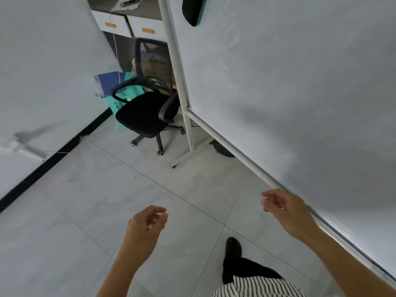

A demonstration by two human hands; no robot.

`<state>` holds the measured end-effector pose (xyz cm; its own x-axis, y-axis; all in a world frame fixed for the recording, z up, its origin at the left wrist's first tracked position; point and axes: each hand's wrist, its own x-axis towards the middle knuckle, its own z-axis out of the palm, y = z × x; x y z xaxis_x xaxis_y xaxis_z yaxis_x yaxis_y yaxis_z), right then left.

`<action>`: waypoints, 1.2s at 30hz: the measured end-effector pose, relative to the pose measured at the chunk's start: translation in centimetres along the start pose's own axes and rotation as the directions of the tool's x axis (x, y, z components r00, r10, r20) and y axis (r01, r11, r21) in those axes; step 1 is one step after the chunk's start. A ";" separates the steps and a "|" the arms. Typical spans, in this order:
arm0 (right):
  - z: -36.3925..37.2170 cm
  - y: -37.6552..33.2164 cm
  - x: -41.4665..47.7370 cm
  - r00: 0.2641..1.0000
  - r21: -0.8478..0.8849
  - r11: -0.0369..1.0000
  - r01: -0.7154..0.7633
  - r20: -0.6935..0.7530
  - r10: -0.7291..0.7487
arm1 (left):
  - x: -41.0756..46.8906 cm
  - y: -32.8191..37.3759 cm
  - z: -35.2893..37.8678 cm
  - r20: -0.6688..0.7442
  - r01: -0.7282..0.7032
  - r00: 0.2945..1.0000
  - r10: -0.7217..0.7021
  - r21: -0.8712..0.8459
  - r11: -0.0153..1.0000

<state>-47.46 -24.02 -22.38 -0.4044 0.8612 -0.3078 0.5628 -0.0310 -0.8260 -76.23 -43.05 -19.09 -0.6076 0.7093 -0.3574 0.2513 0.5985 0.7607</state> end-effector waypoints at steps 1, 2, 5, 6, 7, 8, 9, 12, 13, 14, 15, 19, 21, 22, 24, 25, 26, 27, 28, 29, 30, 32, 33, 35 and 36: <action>0.4 -1.1 2.1 1.000 0.002 1.000 0.012 0.015 -0.012 | 1.2 0.6 -0.7 -0.016 0.015 1.000 -0.015 -0.005 1.000; 1.0 -2.4 4.1 0.999 0.006 1.000 0.028 0.037 -0.028 | 2.5 1.2 -1.5 -0.035 0.024 0.999 -0.025 -0.015 1.000; 2.7 -6.7 10.0 0.989 -0.011 0.997 0.082 0.127 -0.080 | 5.9 2.6 -4.0 -0.110 0.035 0.993 -0.041 -0.053 0.998; 3.3 -8.1 11.8 0.984 -0.019 0.995 0.100 0.150 -0.096 | 6.9 2.8 -4.8 -0.136 0.042 0.989 -0.051 -0.069 0.997; 4.0 -9.5 13.5 0.978 -0.022 0.992 0.121 0.171 -0.116 | 7.9 2.9 -5.6 -0.160 0.051 0.985 -0.066 -0.093 0.994; 4.7 -10.7 15.1 0.973 -0.025 0.990 0.139 0.189 -0.131 | 8.7 2.8 -6.4 -0.176 0.065 0.981 -0.086 -0.118 0.991; 5.5 -11.9 16.6 0.968 -0.029 0.988 0.152 0.205 -0.143 | 9.6 2.6 -7.1 -0.186 0.081 0.977 -0.106 -0.137 0.987; 8.2 -14.8 20.6 0.960 -0.033 0.986 0.166 0.232 -0.155 | 12.8 1.3 -9.4 -0.197 0.114 0.969 -0.146 -0.164 0.980; 9.3 -15.7 21.9 0.960 -0.041 0.985 0.166 0.235 -0.152 | 14.2 0.7 -10.4 -0.196 0.126 0.968 -0.157 -0.165 0.978; 10.4 -16.5 23.1 0.962 -0.050 0.985 0.163 0.229 -0.147 | 15.8 0.1 -11.4 -0.195 0.130 0.967 -0.161 -0.166 0.978; 11.6 -17.3 24.2 0.965 -0.056 0.986 0.158 0.219 -0.143 | 17.5 -0.4 -12.6 -0.195 0.127 0.968 -0.158 -0.162 0.978; 16.3 -20.4 28.0 0.984 -0.043 0.992 0.122 0.139 -0.115 | 25.2 -1.7 -17.9 -0.178 0.094 0.977 -0.115 -0.126 0.988; 18.2 -22.2 29.2 0.992 -0.013 0.996 0.091 0.088 -0.090 | 28.8 -1.4 -20.7 -0.140 0.060 0.988 -0.070 -0.075 0.995; 18.8 -23.3 29.6 0.995 0.005 0.997 0.078 0.066 -0.078 | 30.4 -1.1 -21.8 -0.120 0.042 0.992 -0.047 -0.047 0.998; 19.8 -25.1 30.9 0.998 0.029 0.998 0.054 0.024 -0.055 | 34.3 -0.1 -23.9 -0.069 0.001 0.998 0.001 0.032 0.999; 20.1 -25.8 31.3 0.999 0.032 0.998 0.046 0.005 -0.046 | 36.0 0.8 -24.5 -0.047 -0.020 0.999 0.023 0.059 0.998; 20.3 -26.5 32.1 0.999 0.036 0.999 0.036 -0.025 -0.035 | 38.2 2.0 -25.1 -0.020 -0.053 0.998 0.055 0.079 0.995; 20.3 -27.0 32.9 0.998 0.042 0.999 0.024 -0.059 -0.022 | 40.2 3.5 -25.4 0.010 -0.087 0.996 0.086 0.101 0.991; 20.1 -27.6 33.8 0.996 0.044 0.999 0.016 -0.089 -0.012 | 42.3 5.1 -25.5 0.047 -0.126 0.991 0.121 0.118 0.985; 19.9 -28.1 34.7 0.994 0.044 0.999 0.005 -0.114 0.000 | 44.3 7.0 -25.4 0.090 -0.166 0.984 0.155 0.133 0.977; 19.6 -28.6 35.8 0.991 0.043 0.999 -0.005 -0.135 0.011 | 46.2 8.9 -25.0 0.128 -0.212 0.972 0.195 0.133 0.968; 18.7 -29.5 38.3 0.985 0.029 0.999 -0.018 -0.169 0.023 | 50.0 13.2 -24.1 0.183 -0.302 0.942 0.281 0.101 0.948; 18.3 -29.9 39.8 0.982 0.014 1.000 -0.021 -0.187 0.024 | 51.9 15.4 -23.5 0.199 -0.346 0.925 0.325 0.081 0.935; 17.6 -30.9 42.7 0.973 -0.010 1.000 -0.012 -0.231 0.010 | 55.4 20.0 -22.4 0.227 -0.428 0.884 0.408 0.047 0.902; 17.3 -31.4 44.1 0.968 -0.023 1.000 -0.013 -0.251 0.007 | 56.9 22.4 -21.8 0.254 -0.459 0.861 0.441 0.011 0.889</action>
<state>-95.49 6.18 -18.19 -0.2065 0.9608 -0.1852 0.5849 -0.0305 -0.8106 -121.63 2.56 -10.60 -0.2207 0.9691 -0.1098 0.5103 0.2107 0.8338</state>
